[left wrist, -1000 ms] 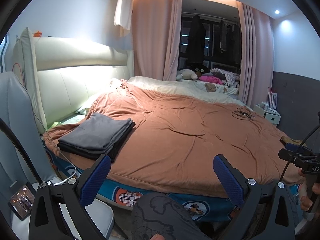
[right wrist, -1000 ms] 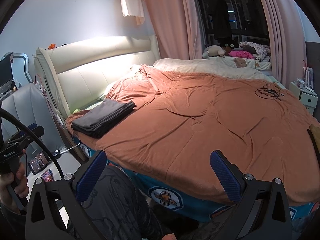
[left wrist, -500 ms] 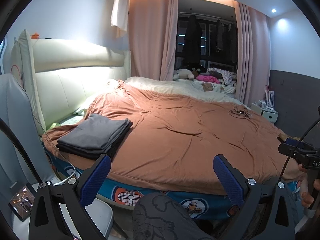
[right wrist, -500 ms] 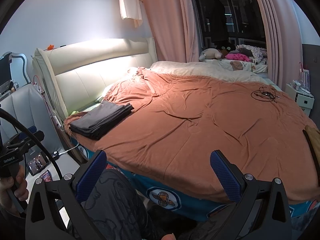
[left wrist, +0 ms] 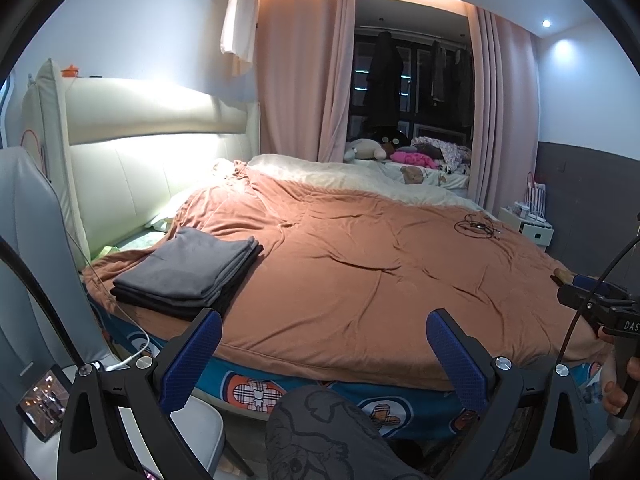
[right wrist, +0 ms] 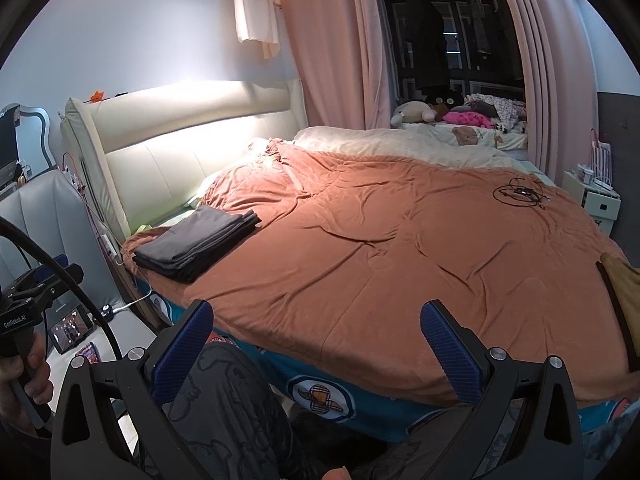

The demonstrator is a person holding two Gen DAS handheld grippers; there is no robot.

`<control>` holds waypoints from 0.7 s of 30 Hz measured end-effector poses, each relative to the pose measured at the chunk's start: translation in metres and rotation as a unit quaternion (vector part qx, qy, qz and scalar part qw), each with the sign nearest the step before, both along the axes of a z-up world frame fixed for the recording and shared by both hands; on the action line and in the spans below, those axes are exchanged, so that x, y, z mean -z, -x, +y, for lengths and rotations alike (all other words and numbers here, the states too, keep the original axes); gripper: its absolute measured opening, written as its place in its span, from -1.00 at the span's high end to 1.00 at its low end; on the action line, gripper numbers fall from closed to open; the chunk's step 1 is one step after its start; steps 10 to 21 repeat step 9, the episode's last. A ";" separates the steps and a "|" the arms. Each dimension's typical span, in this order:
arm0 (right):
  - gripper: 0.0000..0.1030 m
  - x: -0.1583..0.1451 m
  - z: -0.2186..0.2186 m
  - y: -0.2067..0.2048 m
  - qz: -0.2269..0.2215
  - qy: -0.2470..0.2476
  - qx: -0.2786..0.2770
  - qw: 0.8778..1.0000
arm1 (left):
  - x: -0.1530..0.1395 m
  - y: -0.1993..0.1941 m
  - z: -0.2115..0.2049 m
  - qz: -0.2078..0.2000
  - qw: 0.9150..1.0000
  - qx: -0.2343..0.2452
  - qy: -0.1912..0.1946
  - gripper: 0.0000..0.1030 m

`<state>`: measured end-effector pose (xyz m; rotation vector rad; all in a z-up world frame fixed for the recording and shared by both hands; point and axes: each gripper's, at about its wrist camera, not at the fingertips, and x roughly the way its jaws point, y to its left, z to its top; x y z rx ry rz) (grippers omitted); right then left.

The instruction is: Fold small clothes

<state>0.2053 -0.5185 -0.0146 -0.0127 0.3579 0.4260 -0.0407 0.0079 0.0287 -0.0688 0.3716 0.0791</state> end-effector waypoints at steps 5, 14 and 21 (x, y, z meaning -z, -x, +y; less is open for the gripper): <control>-1.00 0.001 -0.003 -0.001 -0.001 0.001 0.004 1.000 | 0.000 -0.001 -0.005 0.000 1.000 0.005 -0.004 -0.99; -1.00 0.000 -0.005 -0.001 -0.001 0.003 0.010 1.000 | 0.000 0.000 -0.007 -0.003 1.000 0.009 -0.001 -0.99; -1.00 0.000 -0.005 -0.001 -0.001 0.003 0.010 1.000 | 0.000 0.000 -0.007 -0.003 1.000 0.009 -0.001 -0.99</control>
